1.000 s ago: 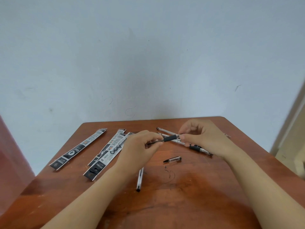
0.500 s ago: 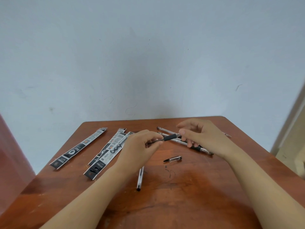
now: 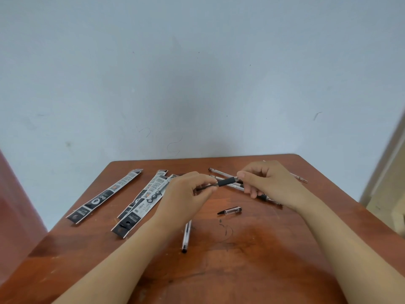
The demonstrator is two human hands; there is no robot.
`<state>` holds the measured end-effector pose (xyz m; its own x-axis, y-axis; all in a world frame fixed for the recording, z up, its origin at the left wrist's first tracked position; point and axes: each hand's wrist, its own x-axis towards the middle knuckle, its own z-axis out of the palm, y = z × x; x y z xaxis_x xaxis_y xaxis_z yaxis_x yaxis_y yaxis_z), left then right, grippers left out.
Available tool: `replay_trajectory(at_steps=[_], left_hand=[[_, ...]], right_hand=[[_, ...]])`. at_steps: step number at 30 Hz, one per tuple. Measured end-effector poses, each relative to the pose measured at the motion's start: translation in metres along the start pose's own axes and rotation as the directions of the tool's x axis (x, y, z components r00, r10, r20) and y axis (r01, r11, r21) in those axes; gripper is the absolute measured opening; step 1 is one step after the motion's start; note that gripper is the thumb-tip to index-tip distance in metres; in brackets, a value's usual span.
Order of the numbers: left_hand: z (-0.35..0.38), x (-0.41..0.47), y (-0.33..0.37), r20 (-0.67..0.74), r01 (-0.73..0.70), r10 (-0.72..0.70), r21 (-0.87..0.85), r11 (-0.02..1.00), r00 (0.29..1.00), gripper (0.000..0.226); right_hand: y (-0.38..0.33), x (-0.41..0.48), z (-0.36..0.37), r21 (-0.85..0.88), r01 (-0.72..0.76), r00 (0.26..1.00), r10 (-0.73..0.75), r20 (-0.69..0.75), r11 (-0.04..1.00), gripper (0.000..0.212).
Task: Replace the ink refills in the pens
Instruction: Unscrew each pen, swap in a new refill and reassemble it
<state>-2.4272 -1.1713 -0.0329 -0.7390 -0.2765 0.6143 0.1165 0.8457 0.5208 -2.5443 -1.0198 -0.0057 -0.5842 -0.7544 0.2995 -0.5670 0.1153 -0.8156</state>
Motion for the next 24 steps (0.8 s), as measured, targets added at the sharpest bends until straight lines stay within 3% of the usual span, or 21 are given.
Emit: replay_trajectory(at_steps=[3,9,12,17,24], left_hand=[[0.0003,0.0002,0.0003,-0.014,-0.003,0.003,-0.002,1.0,1.0,0.014],[0.0012,0.0009,-0.0068,-0.016,-0.086,0.086,0.024,0.996,0.996,0.013],[0.0014,0.0011,-0.0093,-0.017,-0.158,0.16,0.097,0.983,0.987,0.026],[-0.0016,0.0011,-0.0077,-0.025,-0.297,0.313,0.259,0.919,0.949,0.03],[-0.0032,0.0018,-0.0067,-0.009,-0.407,0.432,0.317,0.857,0.902,0.027]], right_hand=[[0.0,-0.0004,-0.0003,0.021,-0.008,1.0,0.007,0.029,1.0,0.013],[0.0007,-0.0002,0.0007,-0.01,-0.028,0.999,0.029,0.038,1.0,0.019],[0.0004,-0.0006,0.0014,-0.038,-0.032,0.999,0.033,0.036,0.999,0.022],[-0.0032,-0.0024,0.0029,-0.058,-0.054,0.997,0.057,0.059,0.997,0.027],[-0.002,-0.0017,0.0012,-0.032,-0.096,0.99,0.099,0.102,0.995,0.037]])
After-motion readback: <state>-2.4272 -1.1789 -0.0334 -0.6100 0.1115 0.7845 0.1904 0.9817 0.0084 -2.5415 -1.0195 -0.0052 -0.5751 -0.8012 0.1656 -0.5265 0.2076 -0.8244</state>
